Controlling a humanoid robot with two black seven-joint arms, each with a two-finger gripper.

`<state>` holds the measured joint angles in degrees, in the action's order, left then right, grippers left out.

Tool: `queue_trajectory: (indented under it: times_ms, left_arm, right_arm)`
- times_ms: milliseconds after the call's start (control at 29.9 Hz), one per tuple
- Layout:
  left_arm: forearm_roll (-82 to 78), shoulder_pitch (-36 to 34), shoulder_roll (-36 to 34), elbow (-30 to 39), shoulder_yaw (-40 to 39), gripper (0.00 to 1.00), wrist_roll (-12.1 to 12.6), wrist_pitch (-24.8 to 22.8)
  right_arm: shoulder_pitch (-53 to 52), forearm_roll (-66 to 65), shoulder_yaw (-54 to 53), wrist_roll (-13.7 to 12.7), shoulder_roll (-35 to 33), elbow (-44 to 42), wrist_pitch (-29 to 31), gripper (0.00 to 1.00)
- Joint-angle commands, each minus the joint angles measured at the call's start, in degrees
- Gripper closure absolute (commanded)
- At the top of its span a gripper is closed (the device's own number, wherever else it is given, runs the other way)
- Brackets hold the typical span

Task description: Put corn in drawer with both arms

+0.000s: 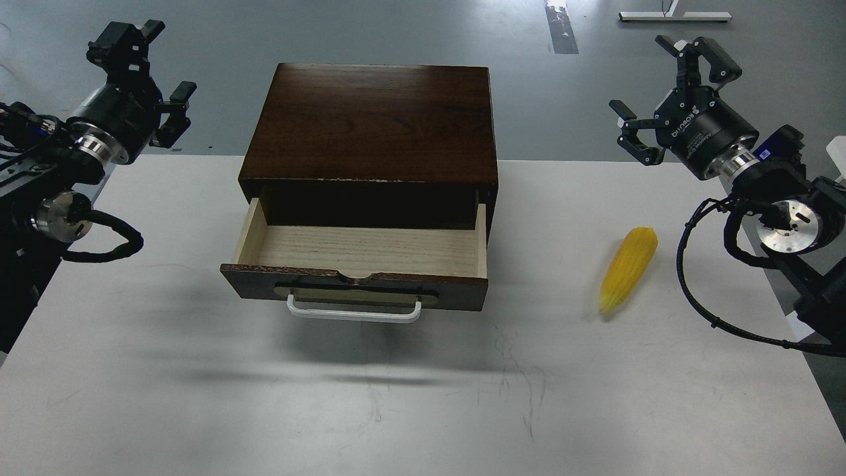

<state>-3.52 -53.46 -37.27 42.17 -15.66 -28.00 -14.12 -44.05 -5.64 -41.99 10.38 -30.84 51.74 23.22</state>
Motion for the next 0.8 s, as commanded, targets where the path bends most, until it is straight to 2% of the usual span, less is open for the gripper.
queue_trajectory:
  times_ms: [0, 100, 167, 234, 267, 334, 368, 401, 468, 568, 602, 669, 702, 735, 769]
  left_arm:
    - [-0.1, 0.0, 0.6, -0.1, 0.4, 0.02, 0.0, 0.1]
    - [-0.1, 0.2, 0.6, -0.2, 0.4, 0.02, 0.0, 0.0]
    - [-0.1, 0.4, 0.5, -0.5, 0.6, 0.02, 0.0, -0.1]
    - [-0.2, 0.4, 0.5, -0.5, 0.6, 0.02, 0.0, -0.2]
    - [-0.2, 0.4, 0.5, -0.5, 0.6, 0.02, 0.0, -0.2]
    - [-0.2, 0.4, 0.5, -0.5, 0.6, 0.02, 0.0, -0.1]
    - [-0.2, 0.4, 0.6, -0.5, 0.7, 0.02, 0.0, 0.0]
    - [-0.3, 0.4, 0.5, -0.5, 0.7, 0.02, 0.0, 0.0]
    - [-0.3, 0.4, 0.5, -0.5, 0.7, 0.02, 0.0, 0.1]
    - [-0.3, 0.4, 0.5, -0.5, 0.9, 0.02, 0.0, 0.1]
    - [-0.3, 0.4, 0.5, -0.5, 0.9, 0.02, 0.0, 0.1]
    - [-0.3, 0.4, 0.6, -0.4, 0.9, 0.02, 0.0, 0.1]
    - [-0.4, 0.4, 0.6, -0.4, 1.0, 0.02, 0.0, 0.1]
    - [-0.3, 0.3, 0.6, -0.4, 1.0, 0.02, 0.0, 0.2]
    - [-0.3, 0.3, 0.6, -0.4, 1.0, 0.02, 0.0, 0.2]
  right_arm:
    - [0.1, -1.1, 0.6, 0.0, -1.6, 0.2, 0.2, 0.00]
    - [-0.5, -6.9, 1.9, 1.2, -2.7, 1.0, 0.2, 0.00]
    - [-1.2, -17.3, 2.3, 4.4, -6.1, 2.0, -0.1, 0.00]
    - [-1.6, -29.5, 2.5, 6.3, -8.3, 3.6, -0.5, 0.00]
    - [-1.6, -37.3, 2.5, 8.3, -9.7, 5.1, -1.1, 0.00]
    - [-1.6, -44.1, 2.6, 10.8, -11.2, 6.6, -2.5, 0.00]
    - [-1.5, -50.0, 2.9, 13.0, -12.8, 8.0, -4.3, 0.00]
    - [-1.4, -52.9, 3.1, 13.7, -13.5, 8.5, -5.5, 0.00]
    - [-1.7, -62.4, 5.5, 13.7, -14.9, 9.3, -12.0, 0.00]
    - [-1.8, -64.8, 8.2, 13.5, -15.6, 10.2, -14.9, 0.00]
    - [-1.9, -64.8, 10.2, 12.7, -17.1, 10.8, -15.7, 0.00]
    - [-1.8, -64.1, 11.8, 6.8, -19.5, 12.9, -15.9, 0.00]
    - [-1.4, -63.4, 12.5, 1.2, -20.7, 15.6, -15.9, 0.00]
    - [-0.7, -62.1, 12.8, -3.0, -21.9, 17.8, -15.8, 0.00]
    - [-0.7, -62.1, 12.8, -3.0, -21.9, 17.9, -15.8, 0.00]
